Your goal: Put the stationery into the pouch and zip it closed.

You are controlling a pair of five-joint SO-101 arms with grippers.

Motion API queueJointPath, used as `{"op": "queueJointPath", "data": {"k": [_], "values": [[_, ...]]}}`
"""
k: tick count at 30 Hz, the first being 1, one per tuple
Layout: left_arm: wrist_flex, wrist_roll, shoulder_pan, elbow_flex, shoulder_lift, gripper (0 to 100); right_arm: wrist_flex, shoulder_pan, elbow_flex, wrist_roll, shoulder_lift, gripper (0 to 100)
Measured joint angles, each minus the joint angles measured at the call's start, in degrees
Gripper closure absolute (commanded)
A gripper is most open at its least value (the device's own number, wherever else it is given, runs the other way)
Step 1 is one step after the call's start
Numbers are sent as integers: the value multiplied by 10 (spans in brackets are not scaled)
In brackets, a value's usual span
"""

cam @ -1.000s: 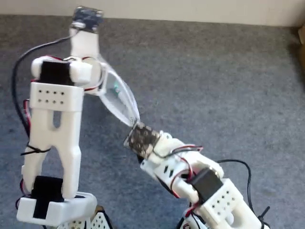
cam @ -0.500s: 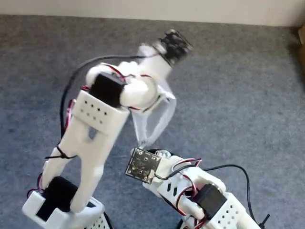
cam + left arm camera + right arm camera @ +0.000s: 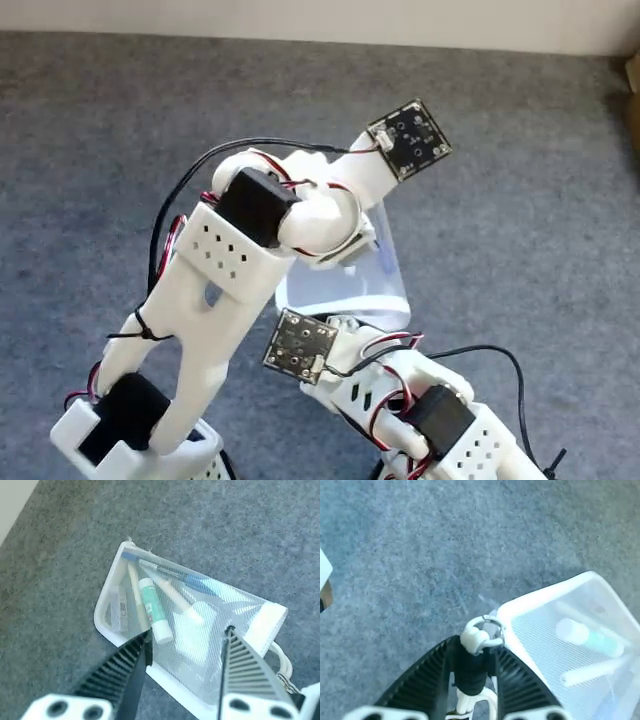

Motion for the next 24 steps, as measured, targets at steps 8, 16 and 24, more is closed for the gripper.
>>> {"op": "queueJointPath", "data": {"k": [8, 16, 24], "values": [[0, 0, -20, -2, -7, 779, 0, 62, 0, 0, -1, 995], [4, 0, -70, -3, -62, 779, 0, 156, -19, -15, -1, 995], [34, -4, -81, 31, -98, 775, 0, 236, -65, -53, -1, 995]]}}
